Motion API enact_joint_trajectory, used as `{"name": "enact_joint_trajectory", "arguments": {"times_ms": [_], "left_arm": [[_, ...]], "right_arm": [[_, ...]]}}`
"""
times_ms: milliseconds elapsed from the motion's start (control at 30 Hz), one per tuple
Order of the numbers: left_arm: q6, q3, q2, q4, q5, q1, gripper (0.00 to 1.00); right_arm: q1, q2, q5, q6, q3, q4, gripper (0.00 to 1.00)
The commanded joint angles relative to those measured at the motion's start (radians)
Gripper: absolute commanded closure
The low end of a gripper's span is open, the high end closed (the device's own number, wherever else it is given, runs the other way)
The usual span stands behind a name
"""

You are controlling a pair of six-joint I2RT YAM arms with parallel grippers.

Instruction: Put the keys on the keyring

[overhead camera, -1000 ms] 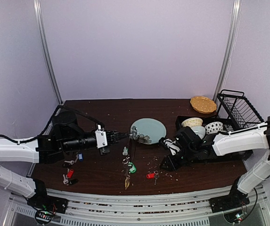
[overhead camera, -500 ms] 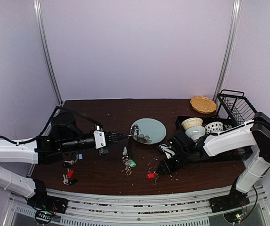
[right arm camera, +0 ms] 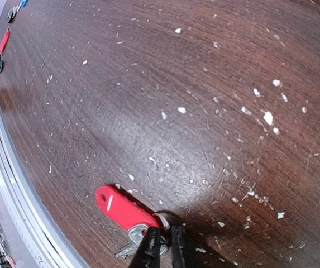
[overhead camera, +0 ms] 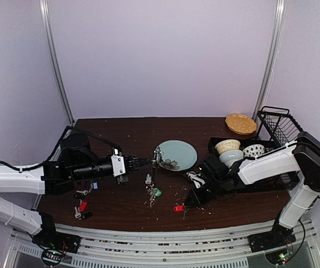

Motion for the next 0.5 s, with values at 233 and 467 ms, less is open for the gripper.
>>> {"name": "enact_joint_trajectory", "arguments": {"times_ms": [233, 467], "left_arm": [[-0.018, 0.012, -0.001, 0.052, -0.001, 0.004, 1.0], [-0.018, 0.087, 0.035, -0.065, 0.044, 0.004, 1.0]], "right_arm": [[0.005, -0.045, -0.021, -0.092, 0.032, -0.047, 1.0], [0.014, -0.336, 0.134, -0.411, 0.038, -0.119, 1.0]]}}
